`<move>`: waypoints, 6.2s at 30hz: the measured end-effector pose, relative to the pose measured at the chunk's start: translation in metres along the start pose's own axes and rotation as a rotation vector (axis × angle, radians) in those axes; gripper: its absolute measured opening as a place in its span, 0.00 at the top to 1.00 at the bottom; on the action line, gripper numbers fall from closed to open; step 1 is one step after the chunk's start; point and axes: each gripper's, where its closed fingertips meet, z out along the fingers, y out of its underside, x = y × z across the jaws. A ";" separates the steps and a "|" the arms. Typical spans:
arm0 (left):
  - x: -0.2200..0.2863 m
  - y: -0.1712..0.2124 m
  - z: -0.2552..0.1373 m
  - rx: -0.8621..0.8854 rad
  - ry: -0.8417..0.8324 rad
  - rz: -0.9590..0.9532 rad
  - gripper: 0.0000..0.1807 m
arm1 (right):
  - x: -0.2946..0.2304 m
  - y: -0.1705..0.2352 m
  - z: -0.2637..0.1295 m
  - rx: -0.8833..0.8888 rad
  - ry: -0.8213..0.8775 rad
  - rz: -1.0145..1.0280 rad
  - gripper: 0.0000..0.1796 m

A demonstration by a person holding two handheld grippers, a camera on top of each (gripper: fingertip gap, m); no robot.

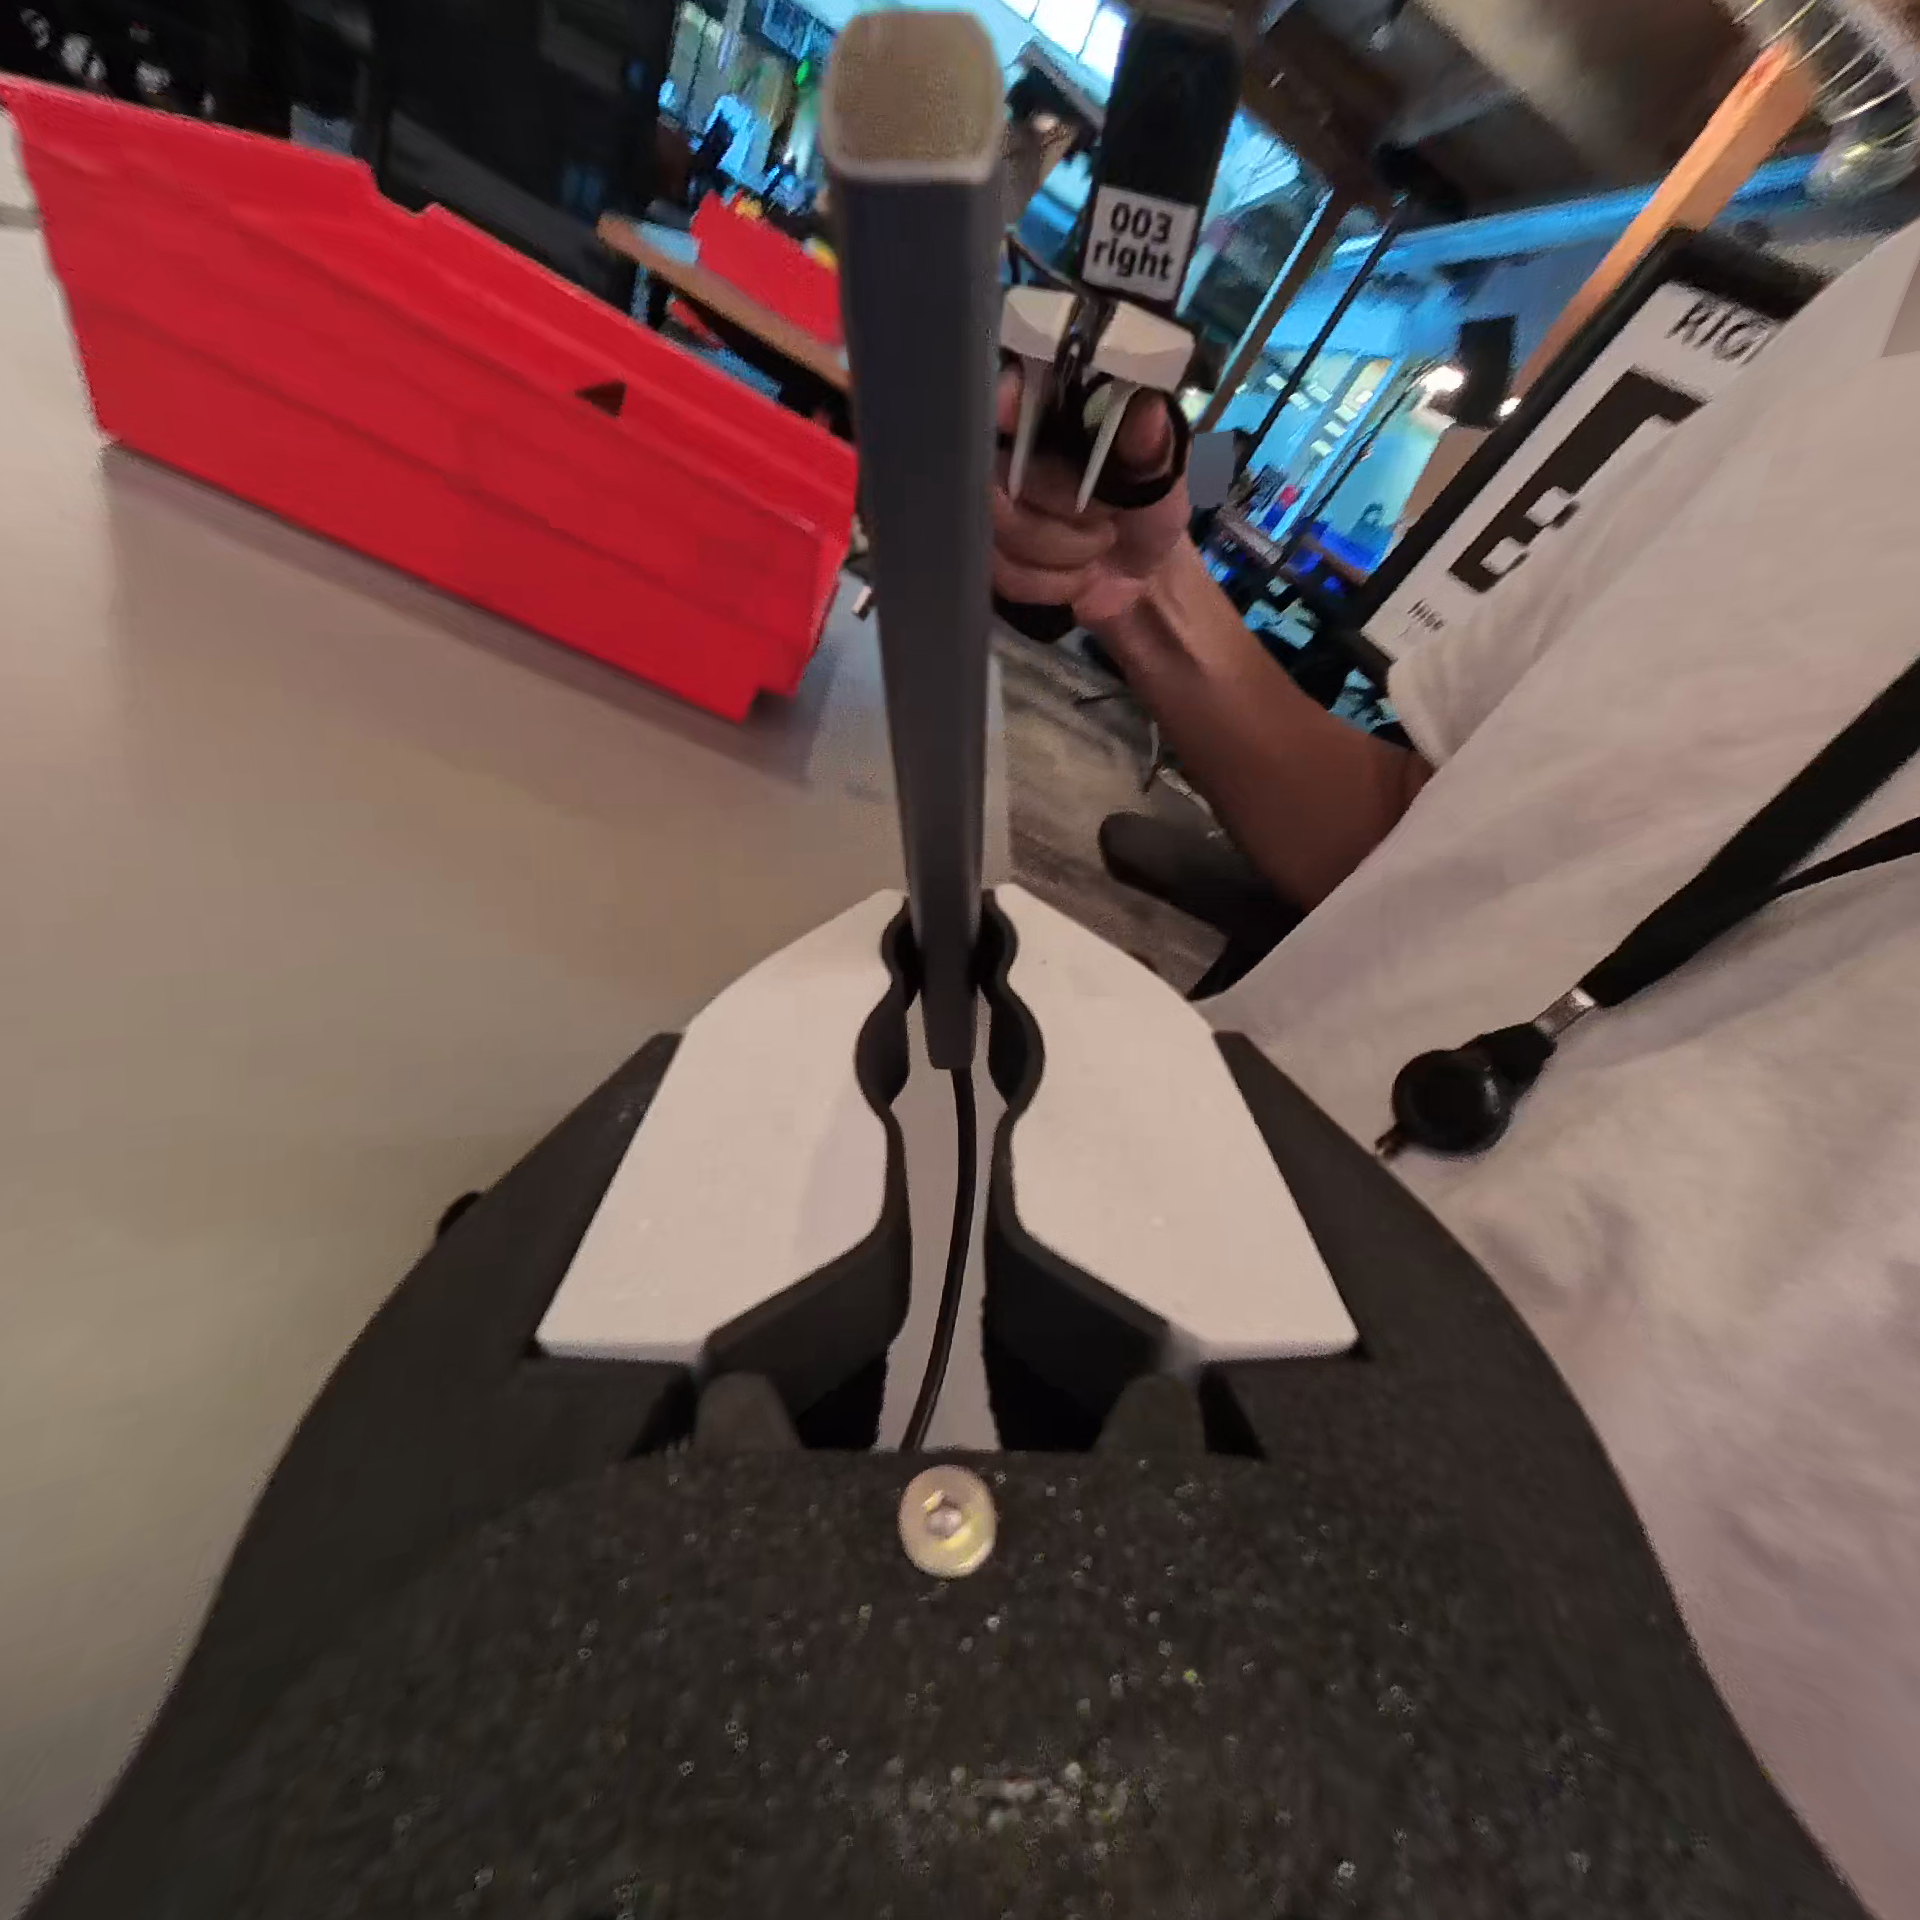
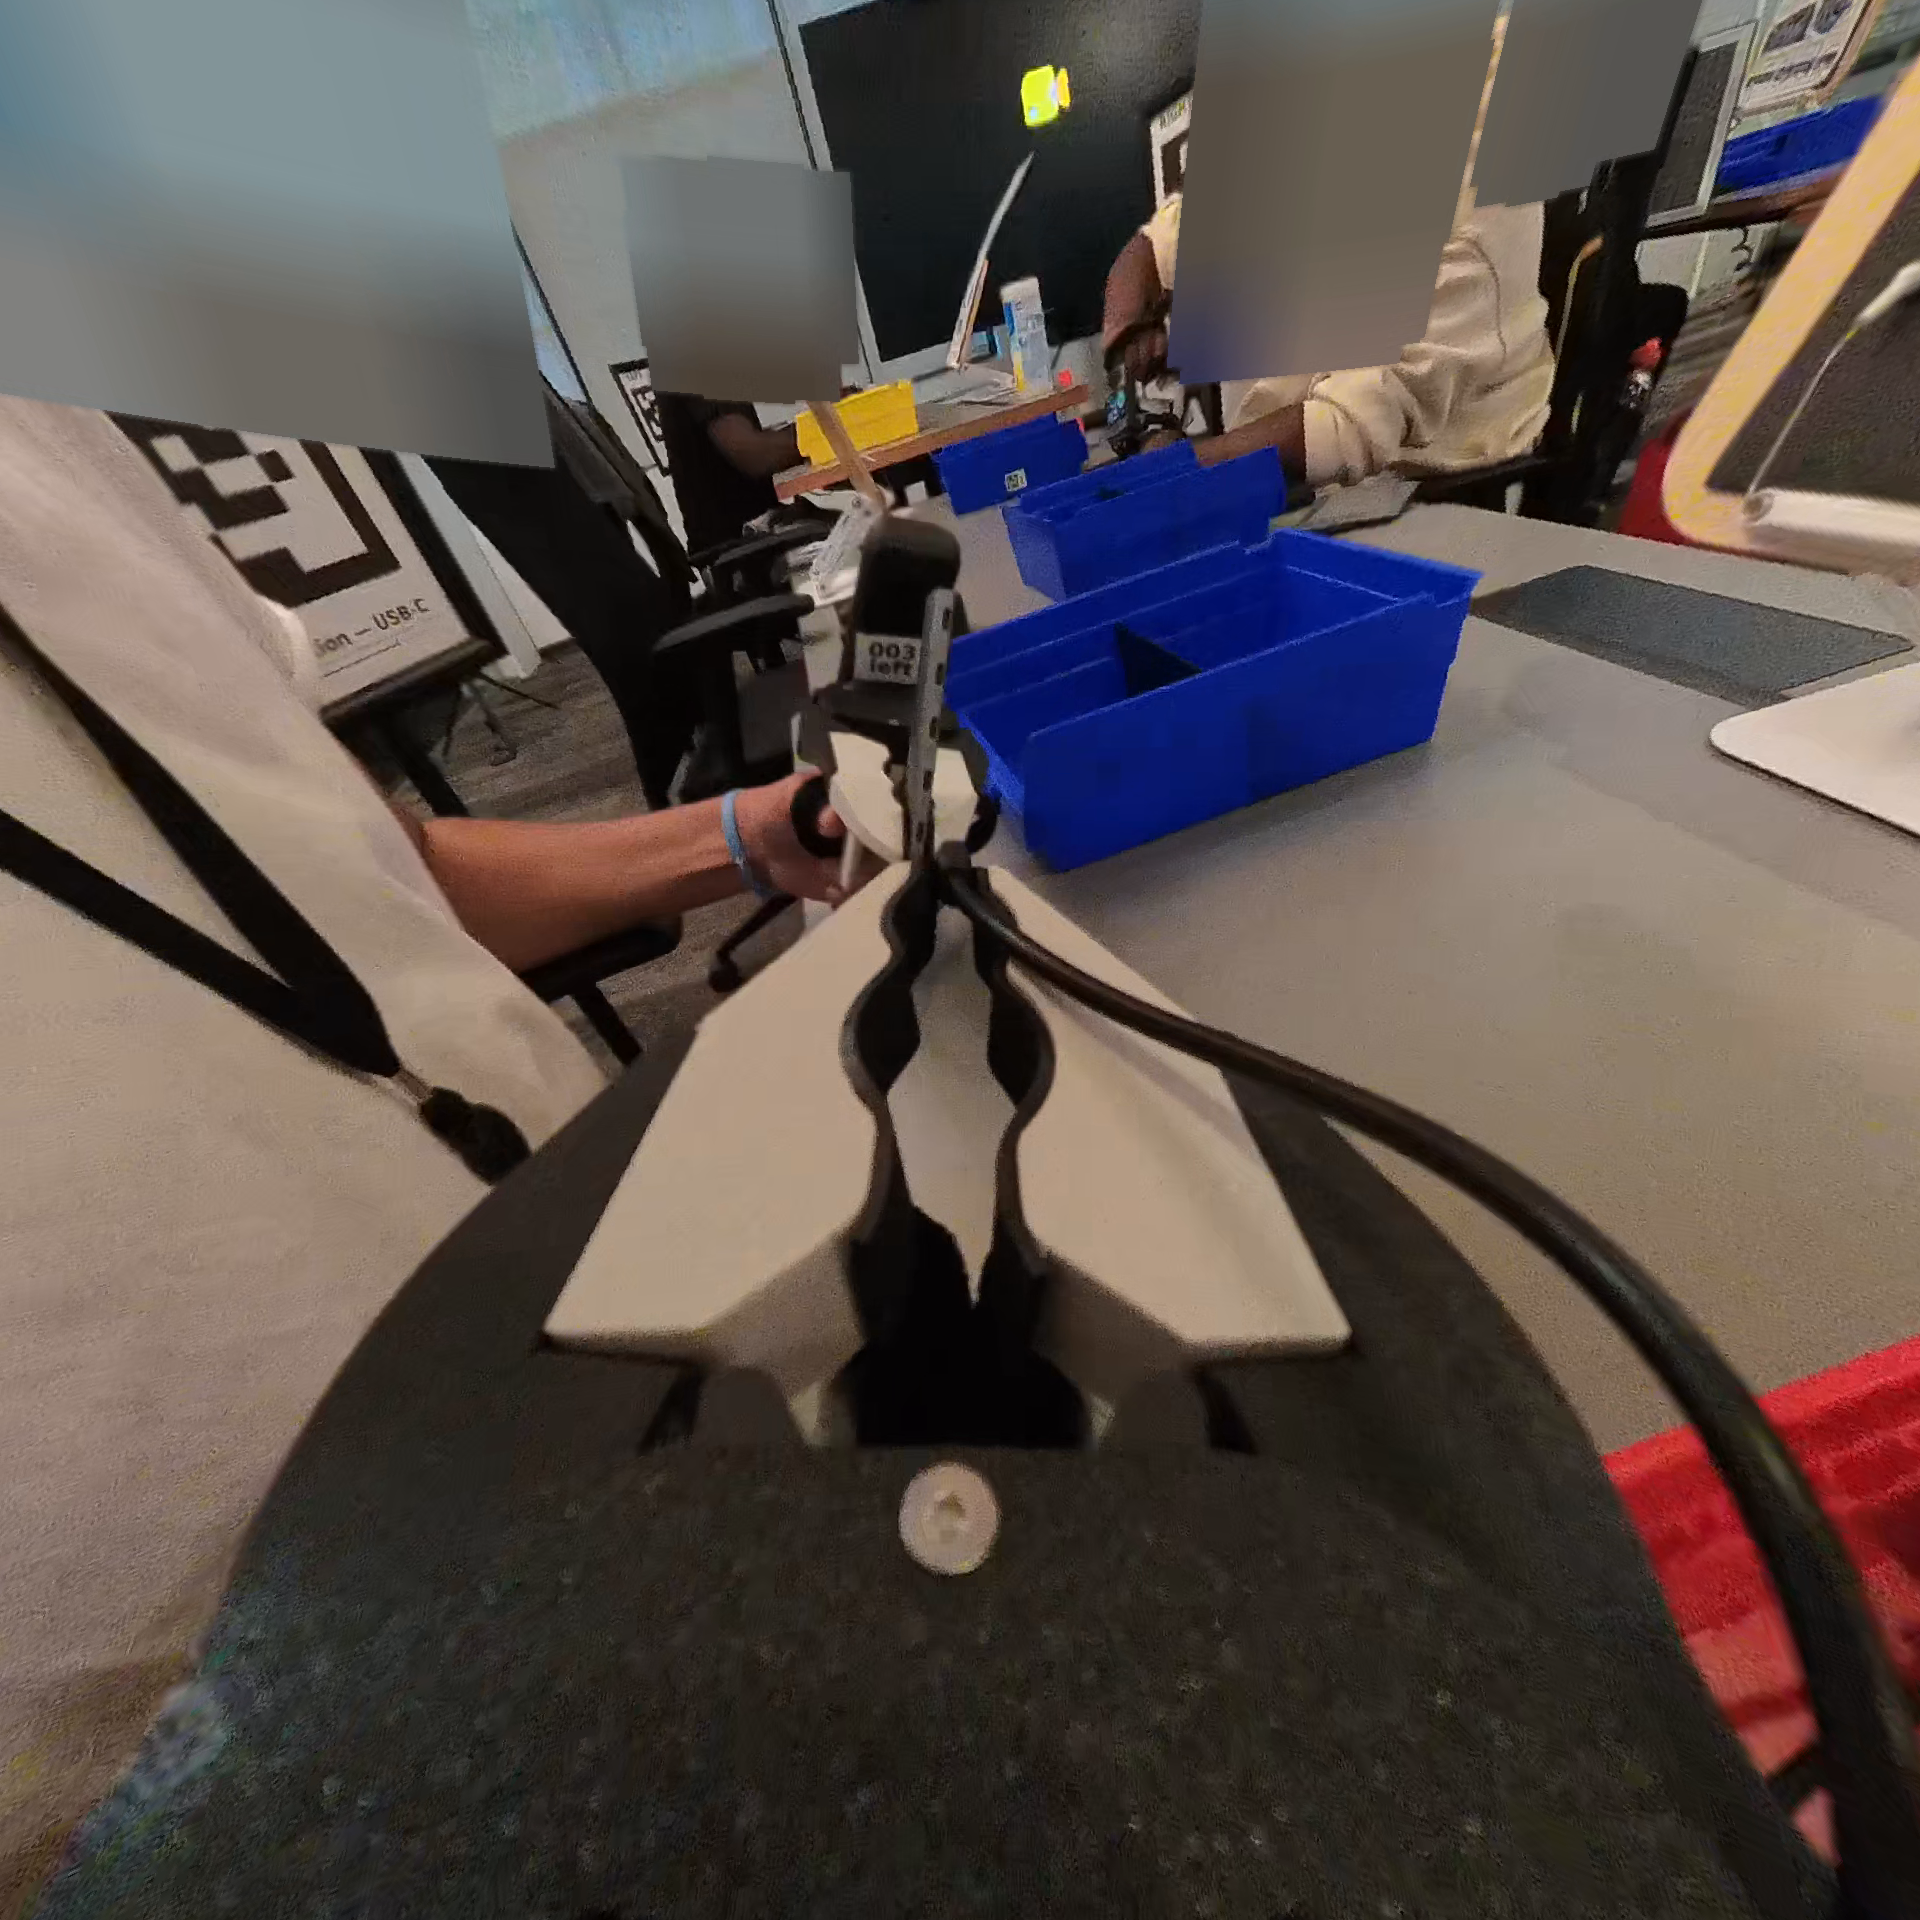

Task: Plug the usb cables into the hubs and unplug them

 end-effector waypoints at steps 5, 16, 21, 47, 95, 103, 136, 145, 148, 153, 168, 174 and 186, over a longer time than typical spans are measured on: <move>0.014 0.008 0.026 -0.046 0.045 0.007 0.95 | 0.028 -0.024 -0.044 -0.130 0.160 -0.036 0.97; 0.016 0.012 0.031 -0.066 0.027 0.003 0.95 | 0.169 0.018 -0.059 0.169 0.132 0.808 0.97; 0.013 0.014 0.029 -0.075 0.010 0.007 0.95 | 0.198 0.055 -0.066 0.107 0.242 0.951 0.97; 0.012 0.029 0.040 -0.143 0.028 -0.001 0.95 | 0.224 0.103 -0.072 -0.804 0.617 -0.418 0.97; -0.001 -0.022 -0.001 0.219 -0.114 0.028 0.73 | 0.151 -0.110 -0.087 -0.449 0.552 -0.383 0.95; -0.005 -0.005 0.012 0.112 -0.161 0.070 0.74 | 0.314 0.042 -0.129 -1.103 0.653 -0.315 0.95; -0.038 0.016 -0.202 0.264 -1.292 0.196 0.75 | 0.107 0.108 -0.154 -0.113 1.304 -0.081 0.76; -0.056 0.034 -0.212 0.149 -1.365 0.094 0.71 | 0.111 0.127 -0.170 -0.230 1.378 -0.202 0.77; -0.052 0.022 -0.201 0.178 -1.359 0.159 0.72 | 0.111 0.137 -0.178 -0.272 1.387 -0.151 0.74; -0.054 0.022 -0.194 0.054 -1.422 0.302 0.71 | 0.108 0.140 -0.175 -0.207 1.343 -0.072 0.73; -0.062 0.033 -0.193 0.082 -1.364 0.171 0.69 | 0.111 0.143 -0.167 -0.142 1.278 0.070 0.74; -0.061 0.033 -0.184 0.117 -1.302 0.104 0.70 | 0.110 0.142 -0.173 -0.095 1.270 0.101 0.74; -0.058 0.037 -0.170 0.075 -1.256 0.121 0.73 | 0.099 0.113 -0.113 -0.080 1.210 -0.075 0.74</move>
